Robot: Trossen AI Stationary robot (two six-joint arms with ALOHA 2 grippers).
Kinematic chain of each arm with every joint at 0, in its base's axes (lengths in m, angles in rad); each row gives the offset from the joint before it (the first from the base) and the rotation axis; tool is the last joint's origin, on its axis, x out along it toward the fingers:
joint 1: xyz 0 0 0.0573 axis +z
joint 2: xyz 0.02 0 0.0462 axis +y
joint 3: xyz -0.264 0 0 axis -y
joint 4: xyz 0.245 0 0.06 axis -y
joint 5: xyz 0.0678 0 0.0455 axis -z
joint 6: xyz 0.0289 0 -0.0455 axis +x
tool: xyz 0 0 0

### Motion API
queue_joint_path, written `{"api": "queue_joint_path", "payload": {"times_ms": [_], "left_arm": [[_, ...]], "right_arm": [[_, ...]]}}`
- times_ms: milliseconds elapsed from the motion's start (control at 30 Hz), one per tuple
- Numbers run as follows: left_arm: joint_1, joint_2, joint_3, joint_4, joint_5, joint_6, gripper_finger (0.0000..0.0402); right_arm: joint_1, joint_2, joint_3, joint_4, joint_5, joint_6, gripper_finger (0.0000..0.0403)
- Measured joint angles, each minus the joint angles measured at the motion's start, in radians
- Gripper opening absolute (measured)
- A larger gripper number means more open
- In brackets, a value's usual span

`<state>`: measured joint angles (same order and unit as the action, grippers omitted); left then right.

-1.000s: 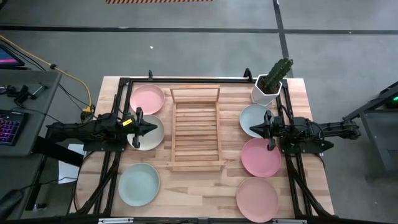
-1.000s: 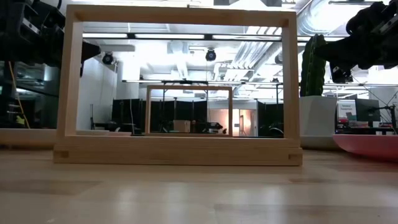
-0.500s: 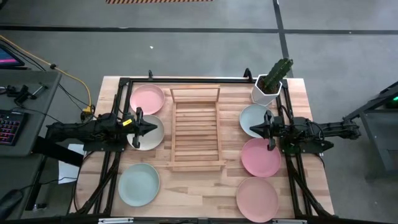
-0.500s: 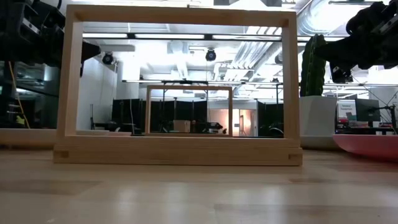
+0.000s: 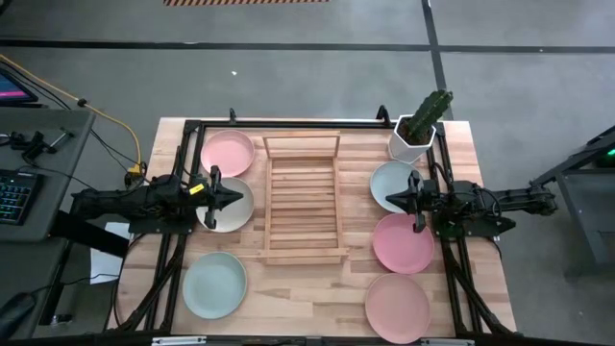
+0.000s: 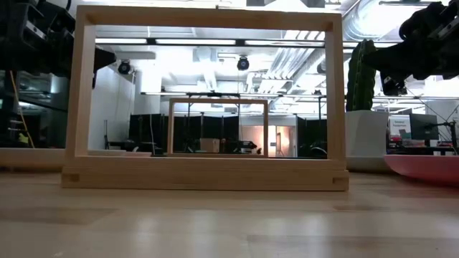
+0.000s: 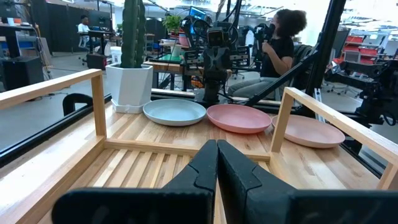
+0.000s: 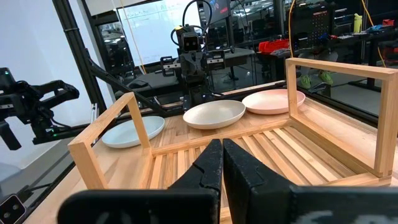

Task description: Place and stack plates onto a shelf

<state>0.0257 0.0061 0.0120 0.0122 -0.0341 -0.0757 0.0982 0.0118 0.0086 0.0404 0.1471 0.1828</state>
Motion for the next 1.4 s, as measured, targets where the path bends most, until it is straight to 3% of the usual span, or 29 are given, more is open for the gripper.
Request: {"api": "queue_joint_path", "payload": {"times_ms": [633,700,867,967,1067,1167,1267,1400], "left_arm": [[0.0,0.0,0.0,0.0,0.0,0.0,0.0003],[0.0,0.0,0.0,0.0,0.0,0.0,0.0003],[0.0,0.0,0.0,0.0,0.0,0.0,0.0003],[0.0,0.0,0.0,0.0,0.0,0.0,0.0003],[0.0,0.0,0.0,0.0,0.0,0.0,0.0003],[0.0,0.0,0.0,0.0,0.0,0.0,0.0003],[0.0,0.0,0.0,0.0,0.0,0.0,0.0003],[0.0,0.0,0.0,0.0,0.0,0.0,0.0003]], "right_arm": [[0.0,0.0,0.0,0.004,0.001,-0.006,0.0],[0.0,0.0,0.0,0.054,0.005,0.021,0.0],[-0.007,0.035,0.0,0.369,0.074,0.036,0.0],[-0.007,0.135,0.005,0.547,0.043,0.076,0.0],[-0.005,0.3,0.07,0.581,0.029,0.104,0.0],[-0.006,0.48,0.189,0.468,0.095,0.137,0.001],[-0.024,0.626,0.355,0.103,0.167,0.189,0.0038],[-0.05,0.79,0.58,-0.396,0.248,0.403,0.0099]]}}
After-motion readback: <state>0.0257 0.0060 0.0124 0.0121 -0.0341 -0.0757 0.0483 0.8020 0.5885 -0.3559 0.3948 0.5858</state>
